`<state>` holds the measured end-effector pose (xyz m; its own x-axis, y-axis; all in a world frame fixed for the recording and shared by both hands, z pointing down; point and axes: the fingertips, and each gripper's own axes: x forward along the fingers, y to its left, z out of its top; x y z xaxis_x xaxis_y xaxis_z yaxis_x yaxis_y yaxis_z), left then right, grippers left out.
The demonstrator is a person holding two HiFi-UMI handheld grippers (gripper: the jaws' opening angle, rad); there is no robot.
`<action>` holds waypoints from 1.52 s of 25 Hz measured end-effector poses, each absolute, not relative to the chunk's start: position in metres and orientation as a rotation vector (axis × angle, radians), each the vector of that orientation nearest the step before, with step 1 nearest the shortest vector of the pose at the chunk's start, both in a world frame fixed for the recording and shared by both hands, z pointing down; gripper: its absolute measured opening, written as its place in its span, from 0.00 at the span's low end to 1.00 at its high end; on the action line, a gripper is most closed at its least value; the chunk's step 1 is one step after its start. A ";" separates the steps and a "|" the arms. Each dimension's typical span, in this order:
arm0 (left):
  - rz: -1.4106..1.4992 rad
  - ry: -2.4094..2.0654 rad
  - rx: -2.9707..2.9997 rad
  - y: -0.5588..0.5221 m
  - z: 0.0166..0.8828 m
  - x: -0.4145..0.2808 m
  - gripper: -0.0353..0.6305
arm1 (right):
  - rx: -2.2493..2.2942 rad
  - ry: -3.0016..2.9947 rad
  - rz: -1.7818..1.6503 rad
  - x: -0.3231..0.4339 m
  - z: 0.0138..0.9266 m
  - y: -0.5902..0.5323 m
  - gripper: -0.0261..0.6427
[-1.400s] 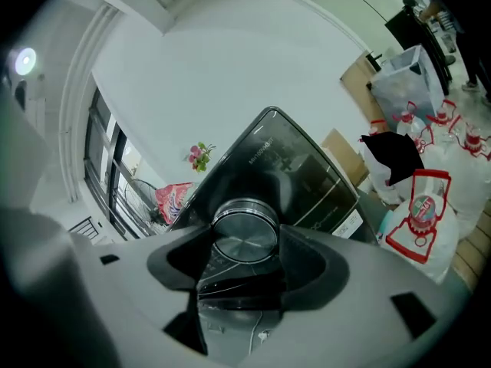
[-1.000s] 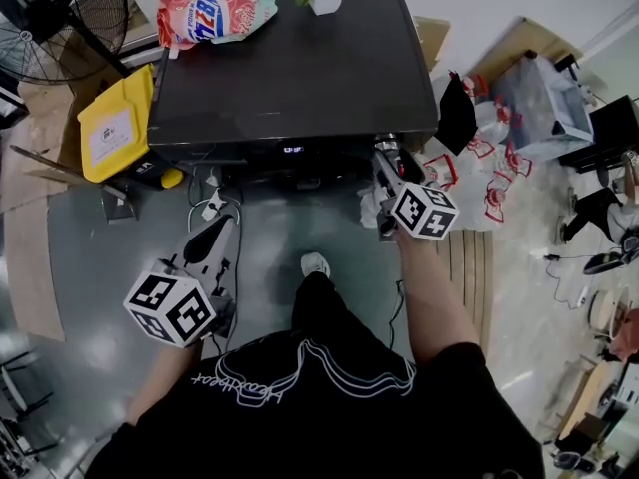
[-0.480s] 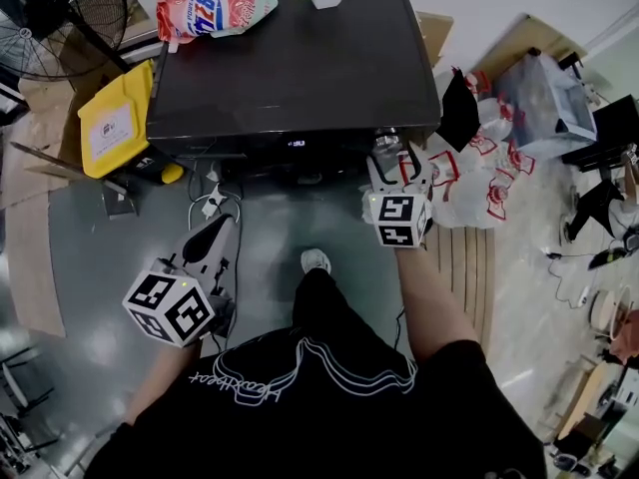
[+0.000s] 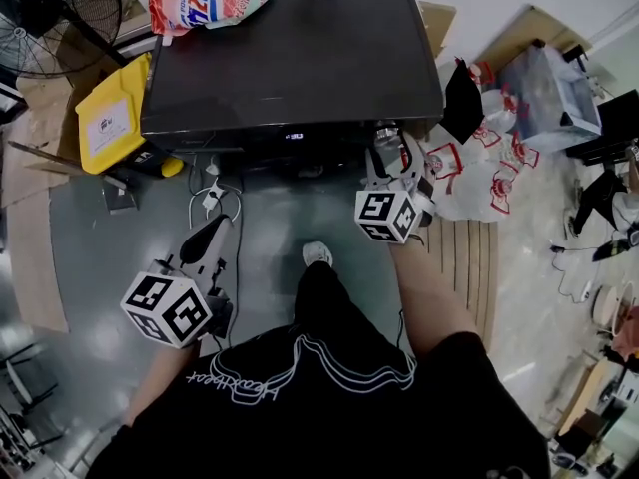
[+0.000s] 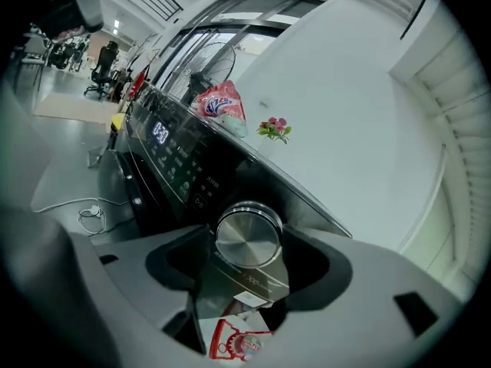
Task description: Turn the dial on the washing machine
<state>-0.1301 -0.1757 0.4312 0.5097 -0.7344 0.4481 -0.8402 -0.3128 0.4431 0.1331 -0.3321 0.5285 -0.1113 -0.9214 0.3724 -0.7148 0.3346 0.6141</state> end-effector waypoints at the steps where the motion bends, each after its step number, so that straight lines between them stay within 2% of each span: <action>1: 0.217 -1.284 2.109 -0.175 0.432 -0.131 0.06 | 1.439 -1.879 -0.371 0.133 0.529 -0.333 0.48; 3: 0.221 -1.290 2.101 -0.175 0.432 -0.133 0.06 | 1.441 -1.875 -0.372 0.135 0.529 -0.335 0.45; 17: 0.202 -1.338 2.079 -0.175 0.434 -0.150 0.06 | 1.519 -1.969 -0.212 0.138 0.528 -0.336 0.46; 38: 0.193 -1.314 2.092 -0.181 0.433 -0.132 0.06 | 1.678 -2.266 0.375 0.146 0.530 -0.337 0.46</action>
<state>-0.1318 -0.1805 0.4333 0.4861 -0.7527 0.4441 -0.8484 -0.2847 0.4463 0.1461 -0.3370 0.5300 -0.2754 -0.8807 0.3855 -0.9579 0.2851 -0.0329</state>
